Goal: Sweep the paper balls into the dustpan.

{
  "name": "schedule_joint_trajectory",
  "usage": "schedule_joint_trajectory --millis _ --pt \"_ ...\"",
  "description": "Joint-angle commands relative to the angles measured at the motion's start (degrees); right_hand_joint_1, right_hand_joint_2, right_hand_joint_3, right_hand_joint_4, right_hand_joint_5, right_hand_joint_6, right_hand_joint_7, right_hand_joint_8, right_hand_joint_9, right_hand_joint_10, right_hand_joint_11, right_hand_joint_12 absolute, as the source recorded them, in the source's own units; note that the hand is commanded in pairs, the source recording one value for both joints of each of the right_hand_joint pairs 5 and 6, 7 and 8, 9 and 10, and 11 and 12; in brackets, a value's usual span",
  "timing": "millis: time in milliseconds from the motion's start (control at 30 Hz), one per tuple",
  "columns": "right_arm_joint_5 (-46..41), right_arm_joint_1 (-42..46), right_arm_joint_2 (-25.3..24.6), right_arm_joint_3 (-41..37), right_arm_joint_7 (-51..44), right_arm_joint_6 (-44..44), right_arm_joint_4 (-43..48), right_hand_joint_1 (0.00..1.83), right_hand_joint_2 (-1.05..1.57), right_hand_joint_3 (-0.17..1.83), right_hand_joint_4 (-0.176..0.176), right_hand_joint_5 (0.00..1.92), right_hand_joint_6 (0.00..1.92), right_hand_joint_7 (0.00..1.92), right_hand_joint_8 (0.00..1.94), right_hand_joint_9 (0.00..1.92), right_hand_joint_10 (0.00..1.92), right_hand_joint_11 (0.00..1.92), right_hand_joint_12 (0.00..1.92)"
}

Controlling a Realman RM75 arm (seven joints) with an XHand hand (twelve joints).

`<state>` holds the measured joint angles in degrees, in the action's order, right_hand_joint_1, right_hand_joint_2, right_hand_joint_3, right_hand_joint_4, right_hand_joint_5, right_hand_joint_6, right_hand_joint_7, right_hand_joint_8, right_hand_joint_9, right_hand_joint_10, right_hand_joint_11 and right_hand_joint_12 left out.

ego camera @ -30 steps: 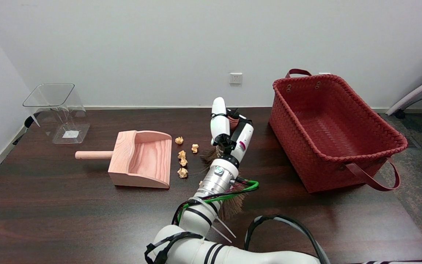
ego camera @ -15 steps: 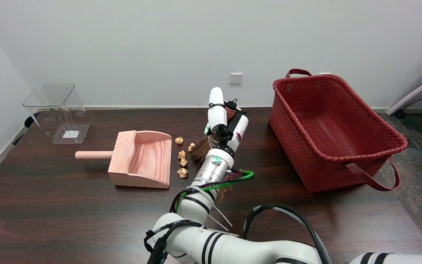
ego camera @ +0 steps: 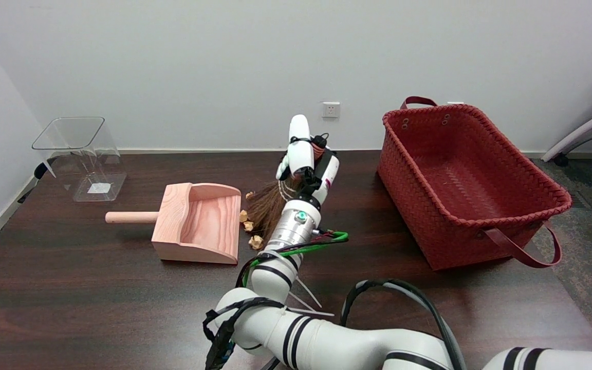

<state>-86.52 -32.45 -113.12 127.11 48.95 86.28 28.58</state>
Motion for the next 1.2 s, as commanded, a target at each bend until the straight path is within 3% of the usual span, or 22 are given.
schedule_joint_trajectory --millis 33,533,767,1033,1200 --pt "0.29 -0.52 0.43 -0.39 7.44 -3.14 0.70 0.53 1.57 -0.17 0.000 1.92 1.92 1.92 1.92 1.92 1.92 1.92 1.92" --pt "0.38 -0.33 0.79 0.96 16.05 -4.66 1.20 0.53 1.57 -0.17 0.000 1.92 1.92 1.92 1.92 1.92 1.92 1.92 1.92" --pt "6.04 1.77 3.87 2.33 15.49 -6.14 7.98 0.53 1.57 -0.17 0.000 1.92 1.92 1.92 1.92 1.92 1.92 1.92 1.92" --pt "10.53 5.27 8.99 2.17 -0.12 -10.96 20.80 0.55 1.57 -0.17 0.000 1.92 1.92 1.92 1.92 1.92 1.92 1.92 1.92" --pt "12.70 5.04 11.46 2.09 -10.33 -12.00 21.74 0.57 1.57 -0.17 0.000 1.92 1.92 1.92 1.92 1.92 1.92 1.92 1.92"
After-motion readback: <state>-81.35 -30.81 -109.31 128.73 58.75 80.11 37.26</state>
